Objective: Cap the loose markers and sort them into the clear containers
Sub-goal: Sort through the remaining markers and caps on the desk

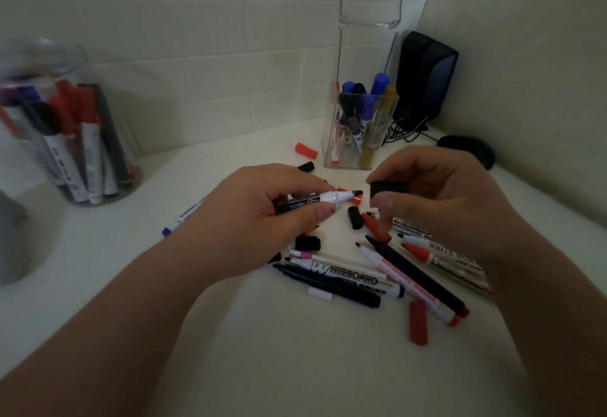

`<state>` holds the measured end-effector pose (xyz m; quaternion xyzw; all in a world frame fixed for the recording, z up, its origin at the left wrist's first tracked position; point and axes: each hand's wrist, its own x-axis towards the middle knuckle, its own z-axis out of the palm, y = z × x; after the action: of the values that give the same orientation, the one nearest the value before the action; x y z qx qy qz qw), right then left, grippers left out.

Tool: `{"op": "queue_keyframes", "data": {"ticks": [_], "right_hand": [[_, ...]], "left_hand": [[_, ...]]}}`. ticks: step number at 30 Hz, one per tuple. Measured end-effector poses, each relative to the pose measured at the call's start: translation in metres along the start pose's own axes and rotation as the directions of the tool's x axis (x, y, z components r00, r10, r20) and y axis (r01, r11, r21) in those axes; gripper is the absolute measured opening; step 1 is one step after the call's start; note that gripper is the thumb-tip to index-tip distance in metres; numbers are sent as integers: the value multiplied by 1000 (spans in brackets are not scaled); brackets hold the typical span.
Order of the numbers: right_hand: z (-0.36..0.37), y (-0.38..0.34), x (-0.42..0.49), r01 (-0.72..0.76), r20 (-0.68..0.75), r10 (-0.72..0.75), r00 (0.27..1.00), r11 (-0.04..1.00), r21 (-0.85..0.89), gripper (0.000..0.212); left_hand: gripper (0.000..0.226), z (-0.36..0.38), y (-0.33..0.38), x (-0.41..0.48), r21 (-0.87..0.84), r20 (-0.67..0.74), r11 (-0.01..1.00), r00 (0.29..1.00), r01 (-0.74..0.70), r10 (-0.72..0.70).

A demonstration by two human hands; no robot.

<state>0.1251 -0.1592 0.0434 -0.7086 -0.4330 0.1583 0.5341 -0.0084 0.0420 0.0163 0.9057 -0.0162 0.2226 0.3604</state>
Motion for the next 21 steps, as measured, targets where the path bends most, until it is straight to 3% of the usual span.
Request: {"op": "queue_keyframes", "data": {"ticks": [3,7,13,21], "right_hand": [[0,1,2,-23,-92,26,995,999,41,19],[0,-1,5,-20,-100,32,994,992,122,23],[1,-1,8,22,-107,36,994,868,496,19],[9,-1,4,21,-25,-14,1000,942,334,20]], "left_hand": [[21,0,0,0,-8,-15,1000,1000,-5,5],[21,2,3,0,-5,-31,1000,999,-12,12],[21,2,2,0,5,-71,1000,997,-18,18],[22,2,2,0,-10,-88,999,995,-45,44]]}}
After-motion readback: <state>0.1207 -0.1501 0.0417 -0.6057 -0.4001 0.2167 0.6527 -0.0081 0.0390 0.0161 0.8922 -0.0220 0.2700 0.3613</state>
